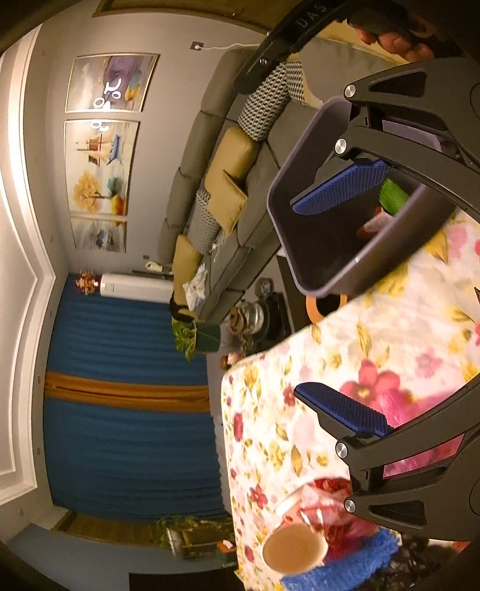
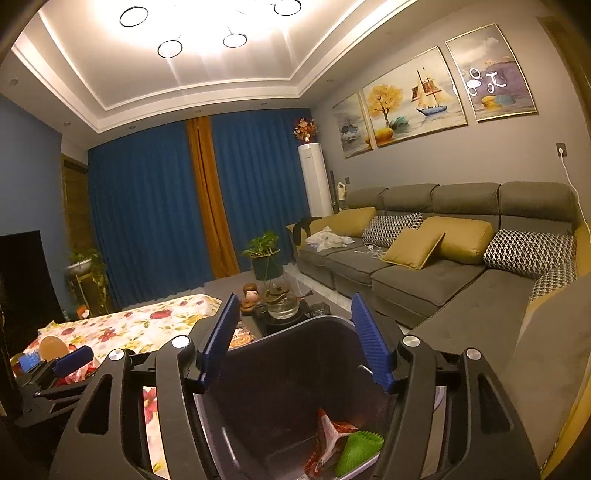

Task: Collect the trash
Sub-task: 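Open both tools over the grey bin to drop the sleeve and wrapper, then move both open tools back over the trash on the table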

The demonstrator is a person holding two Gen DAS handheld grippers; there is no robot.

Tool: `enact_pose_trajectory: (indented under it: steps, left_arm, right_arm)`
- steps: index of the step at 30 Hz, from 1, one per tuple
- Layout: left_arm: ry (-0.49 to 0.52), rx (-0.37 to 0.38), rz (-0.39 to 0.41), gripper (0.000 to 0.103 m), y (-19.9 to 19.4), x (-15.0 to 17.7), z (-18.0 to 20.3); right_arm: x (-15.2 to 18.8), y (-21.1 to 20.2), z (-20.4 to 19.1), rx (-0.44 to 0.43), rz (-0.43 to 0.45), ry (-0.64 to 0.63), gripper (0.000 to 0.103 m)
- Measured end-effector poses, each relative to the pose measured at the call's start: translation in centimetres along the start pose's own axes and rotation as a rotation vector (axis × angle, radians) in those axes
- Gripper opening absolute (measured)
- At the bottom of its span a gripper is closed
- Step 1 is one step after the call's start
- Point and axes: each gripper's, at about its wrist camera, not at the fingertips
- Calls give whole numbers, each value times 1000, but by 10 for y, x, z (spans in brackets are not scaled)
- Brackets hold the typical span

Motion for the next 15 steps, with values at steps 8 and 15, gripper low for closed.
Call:
enact_pose_trajectory:
  steps: [8, 15]
  left_arm:
    - [-22, -84, 6, 91, -29, 7, -27]
    - [-49, -221, 12, 91, -65, 22, -67]
  right_arm:
    - [3, -8, -13, -32, -7, -2, 68]
    - [21, -13, -40, -97, -48, -24, 69]
Point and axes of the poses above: each gripper's, at about its wrist camera, not at the fingertips, and y roughly the way its jaws point, z to its right, x to its underside, and after that the axes turned 5 degrees about x, right-handed
